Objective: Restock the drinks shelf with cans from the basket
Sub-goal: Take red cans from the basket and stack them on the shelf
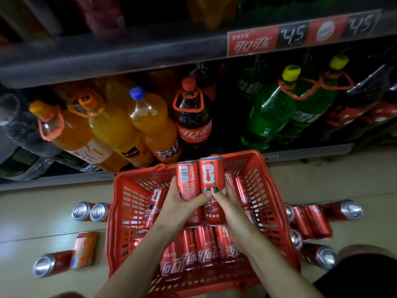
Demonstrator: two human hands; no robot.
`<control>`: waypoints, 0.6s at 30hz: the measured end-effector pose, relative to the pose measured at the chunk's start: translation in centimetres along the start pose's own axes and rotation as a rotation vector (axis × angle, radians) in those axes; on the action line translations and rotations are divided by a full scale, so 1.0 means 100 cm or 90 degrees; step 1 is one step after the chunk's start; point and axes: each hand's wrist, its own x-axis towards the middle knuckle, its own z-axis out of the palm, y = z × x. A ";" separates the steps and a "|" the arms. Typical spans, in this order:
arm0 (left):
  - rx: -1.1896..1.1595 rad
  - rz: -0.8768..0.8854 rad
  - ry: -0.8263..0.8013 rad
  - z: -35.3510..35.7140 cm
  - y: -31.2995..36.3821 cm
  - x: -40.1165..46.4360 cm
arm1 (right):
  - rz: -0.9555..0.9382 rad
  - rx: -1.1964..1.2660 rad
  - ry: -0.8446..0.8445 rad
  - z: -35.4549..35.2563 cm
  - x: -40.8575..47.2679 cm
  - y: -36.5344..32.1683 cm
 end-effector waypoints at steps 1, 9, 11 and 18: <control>0.001 0.016 0.005 0.001 0.019 -0.013 | -0.013 -0.010 -0.004 0.006 -0.012 -0.020; 0.062 0.131 -0.014 0.015 0.270 -0.162 | -0.123 -0.002 -0.016 0.086 -0.153 -0.258; 0.085 0.170 -0.017 0.021 0.345 -0.202 | -0.158 0.007 -0.019 0.109 -0.193 -0.332; 0.134 0.320 -0.055 0.055 0.608 -0.333 | -0.263 0.021 -0.016 0.174 -0.327 -0.585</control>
